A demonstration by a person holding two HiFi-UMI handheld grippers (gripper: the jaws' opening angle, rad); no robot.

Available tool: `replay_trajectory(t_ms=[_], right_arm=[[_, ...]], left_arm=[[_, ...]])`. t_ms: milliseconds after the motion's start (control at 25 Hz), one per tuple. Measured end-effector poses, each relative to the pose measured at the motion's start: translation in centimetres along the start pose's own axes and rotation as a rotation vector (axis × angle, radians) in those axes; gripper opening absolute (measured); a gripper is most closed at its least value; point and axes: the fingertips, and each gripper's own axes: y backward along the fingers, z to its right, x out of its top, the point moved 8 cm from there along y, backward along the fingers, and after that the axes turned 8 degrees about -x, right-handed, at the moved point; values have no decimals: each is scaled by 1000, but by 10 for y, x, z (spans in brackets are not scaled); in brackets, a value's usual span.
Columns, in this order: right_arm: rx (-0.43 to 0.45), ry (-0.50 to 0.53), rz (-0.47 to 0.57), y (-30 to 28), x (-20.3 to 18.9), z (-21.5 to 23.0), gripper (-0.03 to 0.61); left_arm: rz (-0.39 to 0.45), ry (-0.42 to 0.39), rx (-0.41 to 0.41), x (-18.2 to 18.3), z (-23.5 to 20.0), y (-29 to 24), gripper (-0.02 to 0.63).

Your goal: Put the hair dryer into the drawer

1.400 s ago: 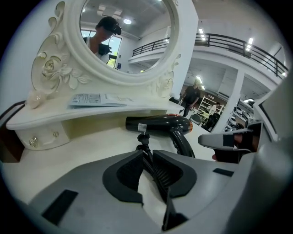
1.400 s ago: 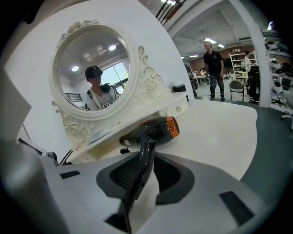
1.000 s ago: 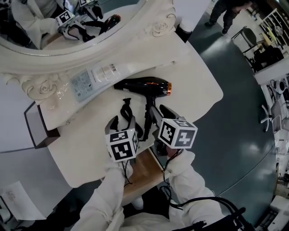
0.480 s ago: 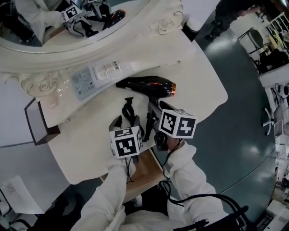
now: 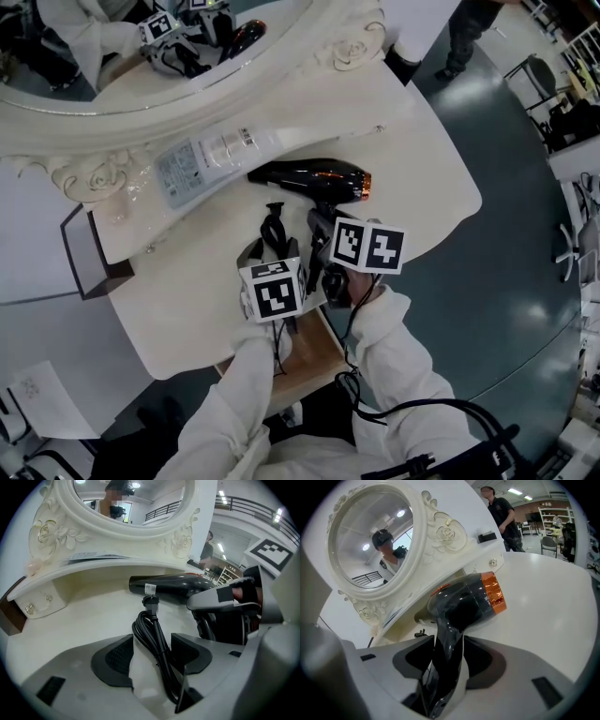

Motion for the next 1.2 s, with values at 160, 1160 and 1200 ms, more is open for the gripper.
replay_trajectory(t_ms=[160, 1160, 1200], right_arm=[[-2, -2, -10, -4, -1, 0, 242], [80, -151, 36, 17, -38, 5, 230], [80, -167, 45, 20, -39, 7, 230]], left_arm=[[9, 0, 4, 0, 0, 0, 247], [-15, 153, -115, -21, 0, 32, 129], [-10, 154, -122, -21, 1, 35, 128]])
